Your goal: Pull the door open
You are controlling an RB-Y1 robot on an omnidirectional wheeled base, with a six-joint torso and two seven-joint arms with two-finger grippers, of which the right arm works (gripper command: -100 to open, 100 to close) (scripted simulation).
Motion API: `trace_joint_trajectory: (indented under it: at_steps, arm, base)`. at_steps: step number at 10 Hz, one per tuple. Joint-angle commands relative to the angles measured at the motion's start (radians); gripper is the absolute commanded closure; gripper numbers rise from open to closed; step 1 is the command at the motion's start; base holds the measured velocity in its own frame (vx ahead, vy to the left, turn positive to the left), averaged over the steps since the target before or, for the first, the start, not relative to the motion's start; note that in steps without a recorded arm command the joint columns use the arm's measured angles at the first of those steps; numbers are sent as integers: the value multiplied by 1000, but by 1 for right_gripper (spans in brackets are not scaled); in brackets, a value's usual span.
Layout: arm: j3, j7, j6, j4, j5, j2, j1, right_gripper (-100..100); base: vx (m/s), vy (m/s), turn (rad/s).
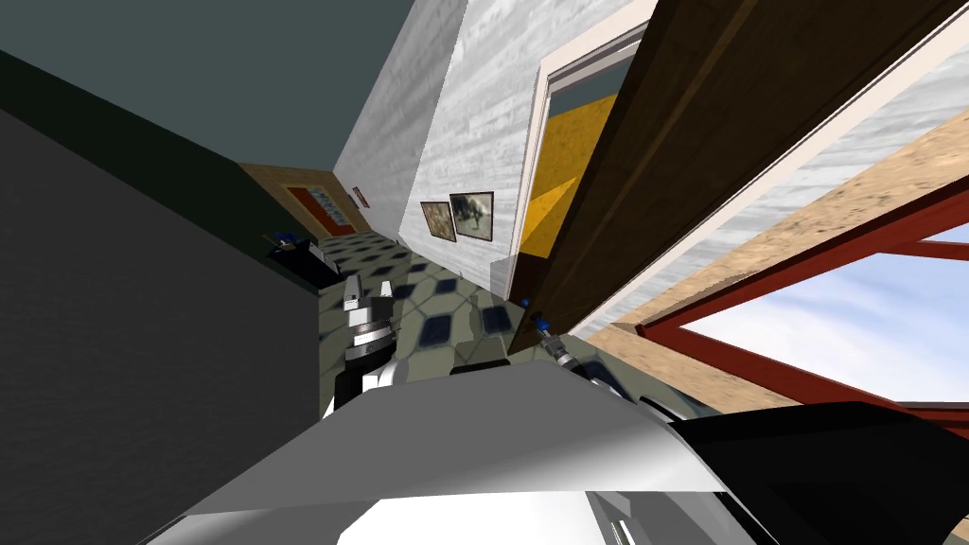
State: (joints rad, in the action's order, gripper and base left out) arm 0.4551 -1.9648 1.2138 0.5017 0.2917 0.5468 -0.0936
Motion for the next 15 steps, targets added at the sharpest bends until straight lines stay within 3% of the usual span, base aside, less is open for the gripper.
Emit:
trace_joint_trajectory:
  at_steps: [1, 2, 3, 9, 15]
  arm:
    - [-8, -6, 41, -29, 3, 1, 28, 100]
    - [-8, -6, 41, -29, 3, 1, 28, 100]
    - [-1, -3, 27, -27, -1, -4, 9, 100]
    - [-2, -13, 64, -45, 0, 4, 21, 100]
    - [-3, -18, 81, -57, 0, 8, 27, 100]
  base:
    - [1, 1, 13]
    - [0, 0, 0]
    - [-118, -59, 188]
    - [-162, -70, 121]
    - [-99, -44, 77]
